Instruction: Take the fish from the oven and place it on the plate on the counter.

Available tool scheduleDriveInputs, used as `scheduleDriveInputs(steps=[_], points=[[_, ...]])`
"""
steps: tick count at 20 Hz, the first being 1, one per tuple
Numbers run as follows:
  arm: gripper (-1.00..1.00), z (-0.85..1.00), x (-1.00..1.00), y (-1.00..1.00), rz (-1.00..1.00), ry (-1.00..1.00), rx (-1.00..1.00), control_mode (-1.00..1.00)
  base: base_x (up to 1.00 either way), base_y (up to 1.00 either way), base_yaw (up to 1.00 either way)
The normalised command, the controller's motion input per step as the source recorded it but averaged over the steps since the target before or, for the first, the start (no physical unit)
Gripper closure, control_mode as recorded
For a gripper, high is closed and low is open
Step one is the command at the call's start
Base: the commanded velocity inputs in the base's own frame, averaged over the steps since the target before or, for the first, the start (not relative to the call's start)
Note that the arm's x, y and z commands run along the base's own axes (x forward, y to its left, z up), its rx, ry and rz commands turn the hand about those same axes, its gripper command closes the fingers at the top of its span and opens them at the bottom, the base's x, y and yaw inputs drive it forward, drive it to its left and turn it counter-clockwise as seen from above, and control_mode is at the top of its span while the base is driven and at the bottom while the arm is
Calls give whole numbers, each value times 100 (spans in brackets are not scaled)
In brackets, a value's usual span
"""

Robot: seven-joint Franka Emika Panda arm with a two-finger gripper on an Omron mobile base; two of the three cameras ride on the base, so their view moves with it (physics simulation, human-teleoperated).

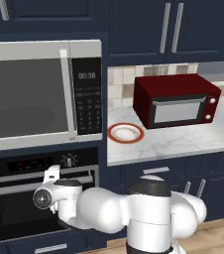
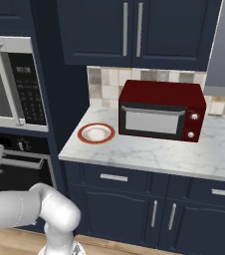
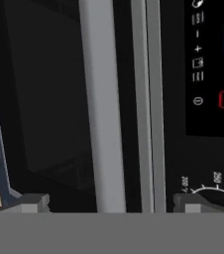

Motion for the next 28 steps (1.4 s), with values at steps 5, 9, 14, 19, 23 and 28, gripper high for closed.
scheduleDriveInputs(steps=[5, 9, 14, 19, 23, 28], points=[[-100, -19, 35, 1, 0, 0, 0, -100, 0, 0, 0], [-100, -26, 33, 0, 0, 0, 0, -100, 0, 0, 0], [-100, -31, 28, 0, 0, 0, 0, -100, 0, 0, 0], [-100, -36, 26, 6, 0, 0, 0, -100, 0, 0, 0], [-100, -27, 21, 7, 0, 0, 0, -100, 0, 0, 0], [-100, 0, 1, 0, 0, 0, 0, -100, 0, 0, 0]])
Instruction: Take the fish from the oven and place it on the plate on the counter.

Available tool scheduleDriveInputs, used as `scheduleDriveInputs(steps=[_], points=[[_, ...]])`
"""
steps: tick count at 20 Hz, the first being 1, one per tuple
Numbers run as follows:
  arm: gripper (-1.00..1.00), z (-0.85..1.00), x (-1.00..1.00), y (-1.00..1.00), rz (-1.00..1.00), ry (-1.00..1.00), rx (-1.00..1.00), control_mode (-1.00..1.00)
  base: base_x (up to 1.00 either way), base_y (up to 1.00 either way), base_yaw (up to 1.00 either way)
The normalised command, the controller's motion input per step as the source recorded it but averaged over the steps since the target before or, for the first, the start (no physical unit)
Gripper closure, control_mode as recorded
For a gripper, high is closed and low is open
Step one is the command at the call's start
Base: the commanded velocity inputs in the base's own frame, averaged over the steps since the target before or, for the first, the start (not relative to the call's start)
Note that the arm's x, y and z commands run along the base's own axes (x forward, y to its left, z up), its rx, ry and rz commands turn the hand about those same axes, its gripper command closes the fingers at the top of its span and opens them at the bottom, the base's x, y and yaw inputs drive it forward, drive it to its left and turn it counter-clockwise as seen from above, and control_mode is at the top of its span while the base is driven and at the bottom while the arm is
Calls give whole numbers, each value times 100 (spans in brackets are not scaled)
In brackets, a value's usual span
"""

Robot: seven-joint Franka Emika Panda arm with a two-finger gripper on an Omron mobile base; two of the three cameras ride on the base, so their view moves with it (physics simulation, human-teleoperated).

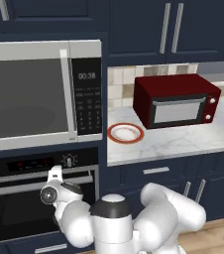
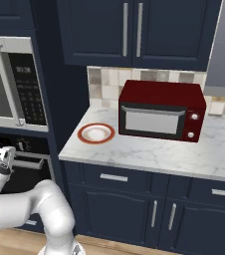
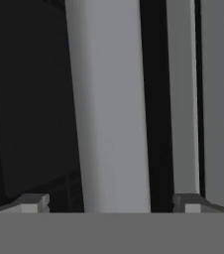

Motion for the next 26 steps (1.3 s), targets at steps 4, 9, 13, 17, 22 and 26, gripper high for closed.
scheduleDriveInputs(steps=[4, 9, 13, 17, 22, 26], points=[[100, 0, 0, 0, 0, 0, 0, -100, 0, 0, 0], [100, 0, 0, 0, 0, 0, 0, -100, 0, 0, 0], [100, -17, -8, 0, 0, 0, 0, -100, 0, 0, 0], [100, -62, -54, 0, 0, 10, 0, -100, 0, 0, 0], [100, -69, -67, 0, 0, 13, 0, -100, 0, 0, 0], [100, -70, -68, 0, 0, 16, 0, -100, 0, 0, 0]])
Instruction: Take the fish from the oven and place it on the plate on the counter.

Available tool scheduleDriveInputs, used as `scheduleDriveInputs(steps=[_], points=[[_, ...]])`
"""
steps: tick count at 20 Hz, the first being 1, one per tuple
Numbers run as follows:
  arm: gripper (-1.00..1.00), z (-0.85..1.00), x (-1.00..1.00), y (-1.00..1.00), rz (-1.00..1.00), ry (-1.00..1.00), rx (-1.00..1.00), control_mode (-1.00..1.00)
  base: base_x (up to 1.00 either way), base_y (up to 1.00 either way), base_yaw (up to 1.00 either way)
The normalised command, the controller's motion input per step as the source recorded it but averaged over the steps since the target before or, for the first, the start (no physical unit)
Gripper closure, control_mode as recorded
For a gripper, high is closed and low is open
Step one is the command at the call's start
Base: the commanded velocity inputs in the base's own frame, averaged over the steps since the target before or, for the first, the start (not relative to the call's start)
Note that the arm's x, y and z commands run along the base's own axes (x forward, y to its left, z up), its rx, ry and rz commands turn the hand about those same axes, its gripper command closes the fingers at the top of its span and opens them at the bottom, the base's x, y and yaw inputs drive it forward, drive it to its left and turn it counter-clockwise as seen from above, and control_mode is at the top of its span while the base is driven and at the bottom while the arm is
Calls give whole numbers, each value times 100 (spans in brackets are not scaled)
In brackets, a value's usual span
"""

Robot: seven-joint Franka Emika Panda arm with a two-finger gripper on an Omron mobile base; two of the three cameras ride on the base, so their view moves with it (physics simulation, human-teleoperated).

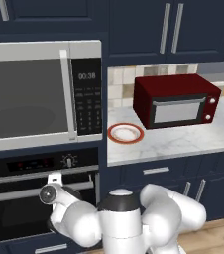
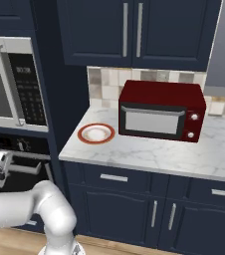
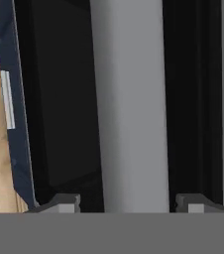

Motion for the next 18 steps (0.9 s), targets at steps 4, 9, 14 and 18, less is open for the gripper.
scheduleDriveInputs(steps=[4, 9, 14, 18], points=[[100, -76, -93, 0, 0, 4, 0, -100, 0, 0, 0], [100, -79, -100, 0, 0, 0, 0, -100, 0, 0, 0], [100, -78, -98, 0, 1, 0, 0, -100, 0, 0, 0], [100, -78, -83, 0, 2, 6, 0, -100, 0, 0, 0]])
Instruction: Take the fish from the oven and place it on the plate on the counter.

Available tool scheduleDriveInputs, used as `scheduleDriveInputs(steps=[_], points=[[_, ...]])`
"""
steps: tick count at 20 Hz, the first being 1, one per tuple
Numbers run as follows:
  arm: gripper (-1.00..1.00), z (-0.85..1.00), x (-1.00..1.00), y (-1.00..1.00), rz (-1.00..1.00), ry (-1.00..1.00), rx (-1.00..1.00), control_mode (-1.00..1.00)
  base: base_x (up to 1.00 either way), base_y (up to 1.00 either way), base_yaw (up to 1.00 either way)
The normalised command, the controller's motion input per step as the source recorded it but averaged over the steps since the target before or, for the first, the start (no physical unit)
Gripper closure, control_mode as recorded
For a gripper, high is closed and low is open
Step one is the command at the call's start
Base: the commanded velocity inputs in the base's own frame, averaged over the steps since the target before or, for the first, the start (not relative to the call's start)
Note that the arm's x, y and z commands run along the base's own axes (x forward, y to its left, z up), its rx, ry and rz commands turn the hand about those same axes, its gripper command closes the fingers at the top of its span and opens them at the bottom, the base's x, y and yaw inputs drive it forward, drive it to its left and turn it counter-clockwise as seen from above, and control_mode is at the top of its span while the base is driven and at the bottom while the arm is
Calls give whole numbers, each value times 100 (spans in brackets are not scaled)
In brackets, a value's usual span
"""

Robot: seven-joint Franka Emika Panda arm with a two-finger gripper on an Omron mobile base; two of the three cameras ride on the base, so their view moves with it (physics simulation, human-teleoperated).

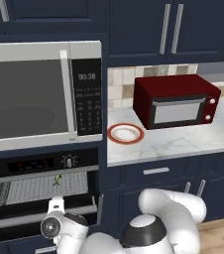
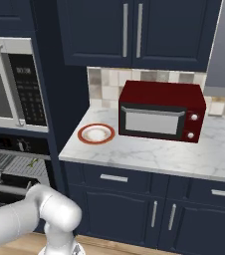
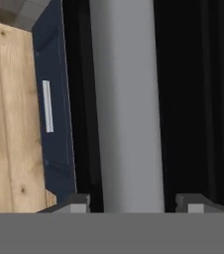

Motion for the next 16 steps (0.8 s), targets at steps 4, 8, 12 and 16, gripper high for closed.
scheduleDriveInputs(steps=[4, 8, 12, 16], points=[[100, -91, -83, 0, 2, 4, 0, -100, 0, 0, 0], [100, -98, -85, 0, 1, 2, 0, -100, 0, 0, 0], [100, -74, -67, 0, 1, 5, 0, -100, 0, 0, 0], [100, -1, -46, 0, 3, -3, 0, -100, 0, 0, 0]])
